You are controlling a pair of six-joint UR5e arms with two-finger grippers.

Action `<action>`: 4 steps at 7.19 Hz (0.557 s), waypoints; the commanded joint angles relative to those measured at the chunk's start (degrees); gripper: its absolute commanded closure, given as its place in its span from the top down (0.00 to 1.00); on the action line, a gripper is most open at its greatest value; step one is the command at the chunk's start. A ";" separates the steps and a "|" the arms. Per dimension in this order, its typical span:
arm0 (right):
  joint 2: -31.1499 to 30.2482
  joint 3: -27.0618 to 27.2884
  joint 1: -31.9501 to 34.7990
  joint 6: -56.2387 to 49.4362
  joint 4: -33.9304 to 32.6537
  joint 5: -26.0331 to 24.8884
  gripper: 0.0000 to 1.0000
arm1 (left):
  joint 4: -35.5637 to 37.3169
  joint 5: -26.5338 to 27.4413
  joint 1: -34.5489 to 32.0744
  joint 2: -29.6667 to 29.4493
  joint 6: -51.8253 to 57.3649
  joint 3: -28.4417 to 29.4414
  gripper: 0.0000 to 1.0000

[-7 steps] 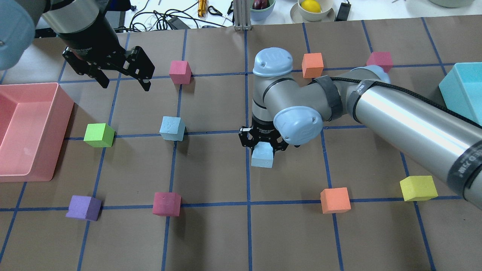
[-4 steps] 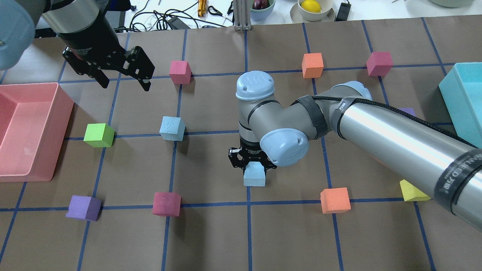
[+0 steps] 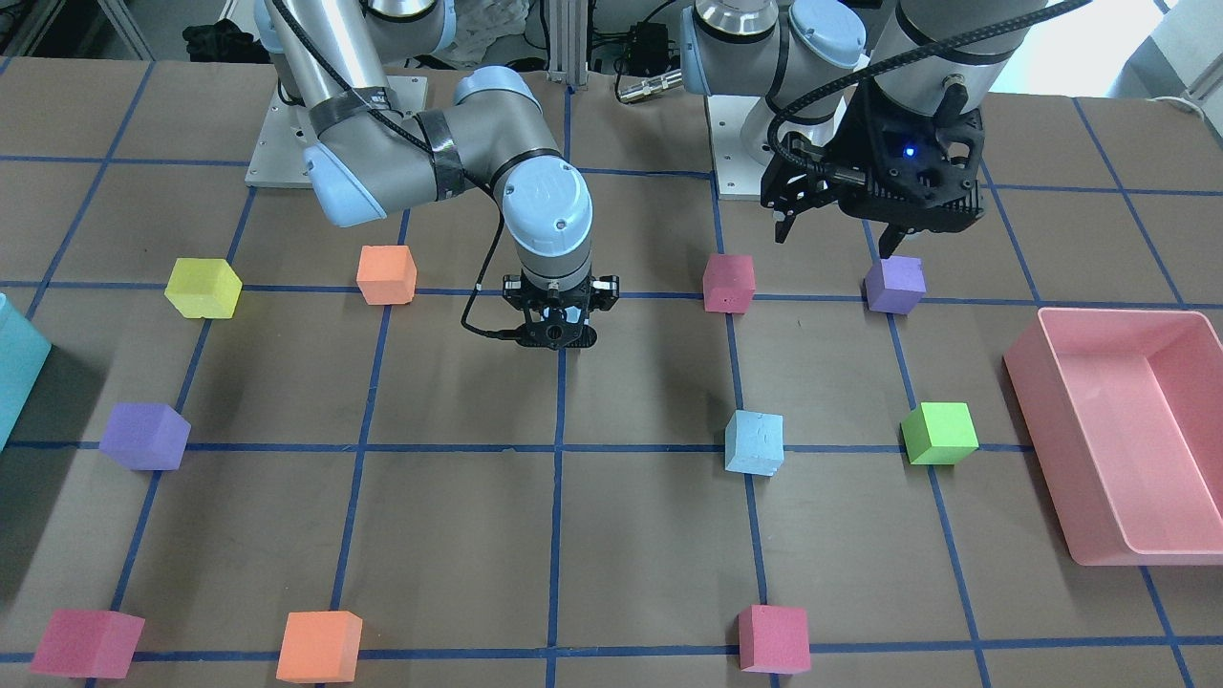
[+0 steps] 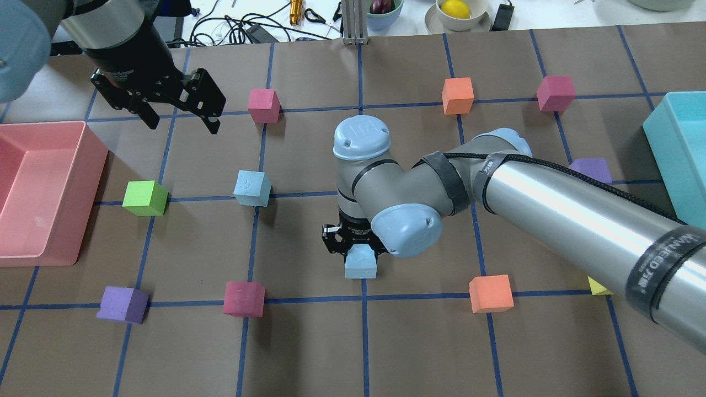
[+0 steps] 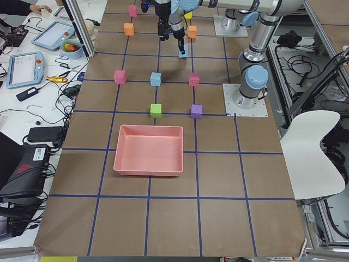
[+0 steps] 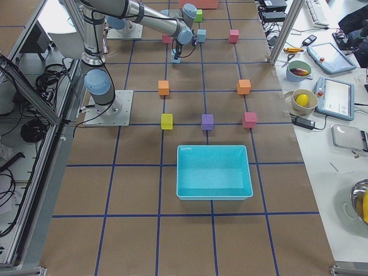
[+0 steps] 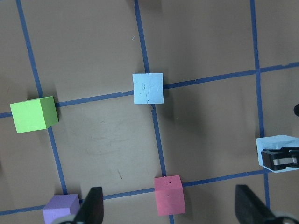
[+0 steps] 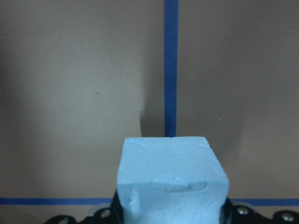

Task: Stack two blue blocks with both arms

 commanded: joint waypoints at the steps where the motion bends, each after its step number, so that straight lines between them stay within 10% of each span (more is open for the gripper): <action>1: 0.07 1.11 0.08 -0.15 -0.21 0.11 0.02 | 0.20 0.07 -0.04 -0.24 0.01 0.06 1.00; 4: -0.19 4.28 0.00 0.63 -6.51 0.28 0.18 | 0.82 -0.10 0.05 -0.42 0.10 -0.03 1.00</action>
